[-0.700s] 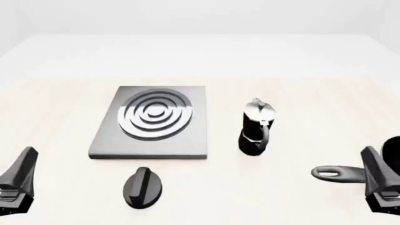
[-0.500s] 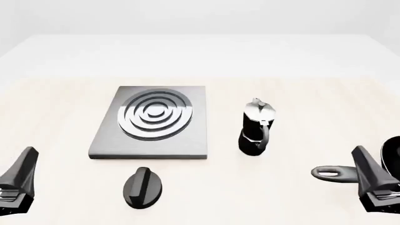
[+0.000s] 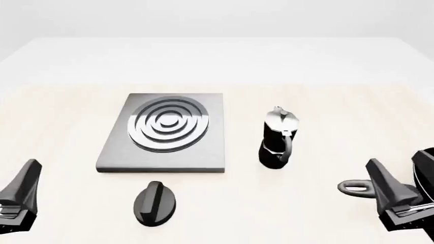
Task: Put the moka pot on the stove.
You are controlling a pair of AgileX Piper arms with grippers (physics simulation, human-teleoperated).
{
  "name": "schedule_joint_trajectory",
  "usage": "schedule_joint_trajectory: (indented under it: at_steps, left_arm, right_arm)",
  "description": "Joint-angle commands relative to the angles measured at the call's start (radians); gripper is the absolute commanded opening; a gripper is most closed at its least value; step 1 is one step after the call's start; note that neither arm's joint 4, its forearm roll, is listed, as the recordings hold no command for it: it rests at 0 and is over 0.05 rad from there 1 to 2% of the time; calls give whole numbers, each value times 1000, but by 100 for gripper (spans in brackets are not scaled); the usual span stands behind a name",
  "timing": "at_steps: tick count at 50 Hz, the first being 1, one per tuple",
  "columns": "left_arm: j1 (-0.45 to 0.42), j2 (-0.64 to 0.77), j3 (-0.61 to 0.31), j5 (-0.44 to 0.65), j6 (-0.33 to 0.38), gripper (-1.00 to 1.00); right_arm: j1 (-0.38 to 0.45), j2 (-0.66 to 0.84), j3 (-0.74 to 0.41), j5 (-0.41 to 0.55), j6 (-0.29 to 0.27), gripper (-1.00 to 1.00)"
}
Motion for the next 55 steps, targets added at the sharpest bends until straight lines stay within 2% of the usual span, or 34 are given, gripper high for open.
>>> schedule_joint_trajectory:
  at_steps: [1,12,18,38,39,41,42,55]
  left_arm:
    - [0,0,0,0,0,100]
    - [0,0,0,0,0,100]
    - [0,0,0,0,0,100]
    - [0,0,0,0,0,100]
    - [0,0,0,0,0,100]
    - [0,0,0,0,0,100]
    - [0,0,0,0,0,100]
    - [0,0,0,0,0,100]
  right_arm:
    - [34,33,-8,-22,-11,100]
    - [60,113,-4,-94,-11,100]
    - [87,206,-1,-184,-14,100]
    - [130,328,0,-299,-16,100]
    - [146,386,5,-355,-15,100]
    - [146,392,6,-361,-15,100]
    - [160,455,6,-419,-11,100]
    - [188,619,3,-571,-5,100]
